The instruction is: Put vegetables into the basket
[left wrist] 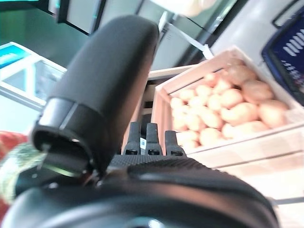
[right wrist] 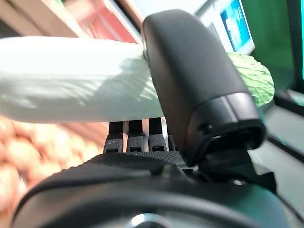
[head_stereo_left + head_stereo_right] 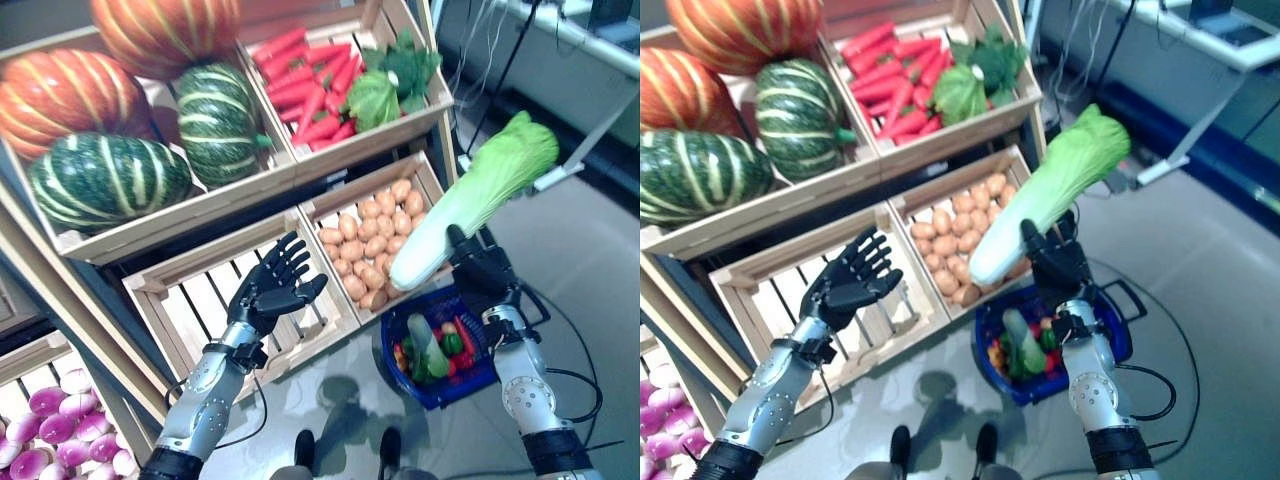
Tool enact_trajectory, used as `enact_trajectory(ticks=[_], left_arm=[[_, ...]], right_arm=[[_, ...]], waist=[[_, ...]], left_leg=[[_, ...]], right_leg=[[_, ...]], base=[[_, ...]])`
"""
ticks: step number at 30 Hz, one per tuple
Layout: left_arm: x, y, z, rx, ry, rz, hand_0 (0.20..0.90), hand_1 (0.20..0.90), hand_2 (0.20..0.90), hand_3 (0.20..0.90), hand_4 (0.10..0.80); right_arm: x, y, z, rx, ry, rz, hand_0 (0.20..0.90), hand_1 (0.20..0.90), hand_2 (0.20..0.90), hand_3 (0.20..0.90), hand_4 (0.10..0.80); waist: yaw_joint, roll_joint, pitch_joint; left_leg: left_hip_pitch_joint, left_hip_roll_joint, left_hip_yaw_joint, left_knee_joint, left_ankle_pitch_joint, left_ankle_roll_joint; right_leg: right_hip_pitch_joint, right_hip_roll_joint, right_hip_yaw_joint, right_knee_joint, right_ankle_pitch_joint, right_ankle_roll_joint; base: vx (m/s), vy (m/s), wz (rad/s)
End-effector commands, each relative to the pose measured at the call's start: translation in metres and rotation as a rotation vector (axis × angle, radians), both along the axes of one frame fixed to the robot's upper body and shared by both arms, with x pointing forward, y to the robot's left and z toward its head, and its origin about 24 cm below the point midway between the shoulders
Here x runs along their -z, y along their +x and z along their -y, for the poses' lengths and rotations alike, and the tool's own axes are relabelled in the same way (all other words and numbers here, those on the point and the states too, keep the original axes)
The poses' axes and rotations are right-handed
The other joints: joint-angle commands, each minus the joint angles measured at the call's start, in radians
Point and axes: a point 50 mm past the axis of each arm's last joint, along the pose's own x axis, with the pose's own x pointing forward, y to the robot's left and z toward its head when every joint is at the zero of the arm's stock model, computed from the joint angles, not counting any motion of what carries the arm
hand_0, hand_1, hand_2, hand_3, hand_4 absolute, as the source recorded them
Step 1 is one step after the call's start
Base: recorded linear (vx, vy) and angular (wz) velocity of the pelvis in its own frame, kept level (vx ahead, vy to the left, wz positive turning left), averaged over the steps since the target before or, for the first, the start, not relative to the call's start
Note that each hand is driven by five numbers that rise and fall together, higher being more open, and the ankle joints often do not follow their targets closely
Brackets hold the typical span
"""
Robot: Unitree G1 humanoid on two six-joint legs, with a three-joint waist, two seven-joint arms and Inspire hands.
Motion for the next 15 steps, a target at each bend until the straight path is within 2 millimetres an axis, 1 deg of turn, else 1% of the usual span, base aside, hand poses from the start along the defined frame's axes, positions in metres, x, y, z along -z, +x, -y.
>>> enact_trajectory(ticks=[1, 4, 5, 7, 10, 12, 13, 15], left_arm=[[-0.072, 0.021, -0.007, -0.019, -0.063, 0.381, 0.900, 0.900, 0.900, 0.900, 0.800], [-0.081, 0.022, -0.003, -0.003, -0.086, 0.429, 0.900, 0.900, 0.900, 0.900, 0.800], [-0.086, 0.022, -0.003, 0.010, -0.100, 0.469, 0.900, 0.900, 0.900, 0.900, 0.800], [-0.096, 0.021, 0.002, 0.022, -0.107, 0.527, 0.900, 0.900, 0.900, 0.900, 0.800], [-0.111, 0.020, 0.004, 0.033, -0.117, 0.604, 0.900, 0.900, 0.900, 0.900, 0.800], [-0.124, 0.019, 0.007, 0.045, -0.136, 0.671, 0.900, 0.900, 0.900, 0.900, 0.800], [-0.135, 0.018, 0.011, 0.060, -0.126, 0.721, 0.900, 0.900, 0.900, 0.900, 0.800], [-0.141, 0.019, 0.014, 0.067, -0.119, 0.744, 0.900, 0.900, 0.900, 0.900, 0.800]], right_arm=[[-0.066, 0.002, 0.042, 0.290, 0.127, 0.359, 0.300, 0.300, 0.300, 0.300, 0.400], [-0.061, -0.002, 0.056, 0.404, 0.190, 0.343, 0.300, 0.300, 0.300, 0.300, 0.400], [-0.054, -0.002, 0.067, 0.454, 0.245, 0.319, 0.300, 0.300, 0.300, 0.300, 0.400], [-0.050, 0.001, 0.073, 0.497, 0.296, 0.301, 0.300, 0.300, 0.300, 0.300, 0.400], [-0.052, 0.003, 0.078, 0.530, 0.318, 0.311, 0.300, 0.300, 0.300, 0.300, 0.400], [-0.058, 0.008, 0.079, 0.554, 0.335, 0.325, 0.300, 0.300, 0.300, 0.300, 0.400], [-0.063, 0.012, 0.081, 0.573, 0.351, 0.337, 0.300, 0.300, 0.300, 0.300, 0.400], [-0.066, 0.015, 0.082, 0.579, 0.355, 0.339, 0.300, 0.300, 0.300, 0.300, 0.400]], waist=[[-0.019, -0.005, 0.063], [-0.017, 0.002, 0.105], [-0.014, 0.007, 0.141], [-0.010, 0.013, 0.175], [-0.004, 0.018, 0.210], [0.001, 0.021, 0.239], [0.007, 0.022, 0.261], [0.008, 0.022, 0.261]], left_leg=[[-0.037, 0.016, -0.043, 0.011, -0.032, -0.029], [-0.080, 0.010, -0.042, 0.033, -0.020, -0.036], [-0.128, 0.008, -0.047, 0.068, -0.015, -0.048], [-0.175, 0.001, -0.049, 0.092, -0.011, -0.051], [-0.231, -0.006, -0.050, 0.120, -0.006, -0.054], [-0.280, -0.016, -0.056, 0.152, -0.006, -0.054], [-0.318, -0.025, -0.060, 0.179, -0.009, -0.053], [-0.363, -0.030, -0.061, 0.212, -0.015, -0.052]], right_leg=[[0.016, 0.002, -0.010, 0.081, -0.070, 0.006], [-0.016, 0.008, -0.015, 0.108, -0.076, 0.001], [-0.043, 0.007, -0.024, 0.123, -0.076, 0.000], [-0.075, 0.007, -0.028, 0.138, -0.078, -0.004], [-0.113, 0.007, -0.034, 0.159, -0.082, -0.008], [-0.156, 0.005, -0.041, 0.183, -0.083, -0.010], [-0.188, 0.004, -0.051, 0.207, -0.087, -0.012], [-0.231, 0.001, -0.056, 0.233, -0.091, -0.012]], base=[[-0.101, -0.050, -0.01], [-0.115, -0.055, -0.01], [-0.164, -0.043, 0.02], [-0.171, -0.033, 0.03], [-0.134, -0.039, 0.04], [-0.205, -0.054, 0.05], [-0.193, -0.054, 0.04], [-0.125, -0.037, 0.05]])
